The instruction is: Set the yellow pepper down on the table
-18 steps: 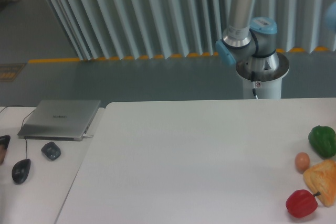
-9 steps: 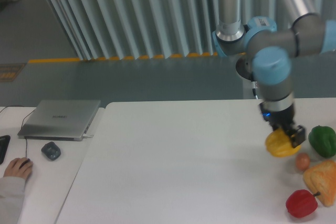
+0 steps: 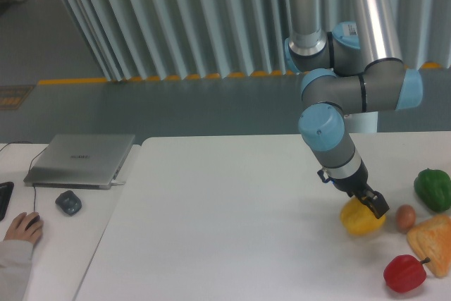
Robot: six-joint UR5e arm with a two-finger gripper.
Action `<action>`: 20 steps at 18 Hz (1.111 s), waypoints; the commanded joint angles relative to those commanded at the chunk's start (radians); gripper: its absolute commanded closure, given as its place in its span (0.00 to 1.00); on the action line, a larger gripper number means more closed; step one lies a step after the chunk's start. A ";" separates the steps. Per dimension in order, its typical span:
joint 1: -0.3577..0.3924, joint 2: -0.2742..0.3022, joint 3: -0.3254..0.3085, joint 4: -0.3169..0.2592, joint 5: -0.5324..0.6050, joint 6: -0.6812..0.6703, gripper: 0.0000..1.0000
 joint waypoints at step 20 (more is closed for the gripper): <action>0.445 -0.011 0.176 -0.005 -0.298 0.672 0.00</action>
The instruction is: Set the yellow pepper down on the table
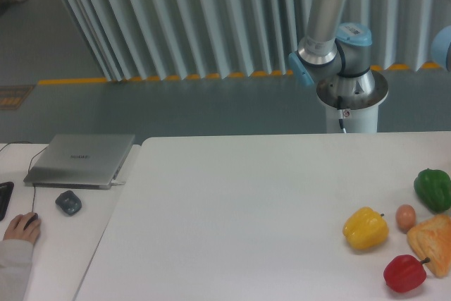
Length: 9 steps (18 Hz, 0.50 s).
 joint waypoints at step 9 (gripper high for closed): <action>0.005 0.000 -0.002 -0.005 0.003 0.098 0.00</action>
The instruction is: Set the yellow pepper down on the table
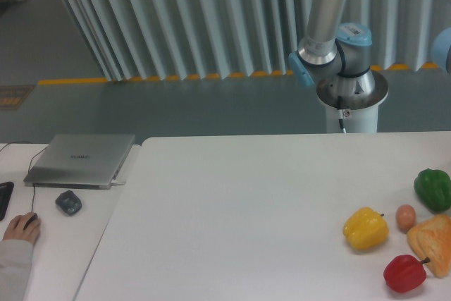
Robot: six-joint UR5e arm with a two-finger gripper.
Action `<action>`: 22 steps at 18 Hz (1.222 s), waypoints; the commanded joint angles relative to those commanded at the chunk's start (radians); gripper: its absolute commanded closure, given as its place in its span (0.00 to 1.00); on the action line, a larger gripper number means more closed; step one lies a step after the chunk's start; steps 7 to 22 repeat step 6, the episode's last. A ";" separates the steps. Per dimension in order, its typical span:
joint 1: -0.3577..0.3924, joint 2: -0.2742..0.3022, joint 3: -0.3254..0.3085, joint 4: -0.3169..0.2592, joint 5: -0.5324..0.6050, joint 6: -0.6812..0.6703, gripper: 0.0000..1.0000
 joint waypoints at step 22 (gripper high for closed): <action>0.009 0.002 0.002 -0.014 0.002 0.090 0.00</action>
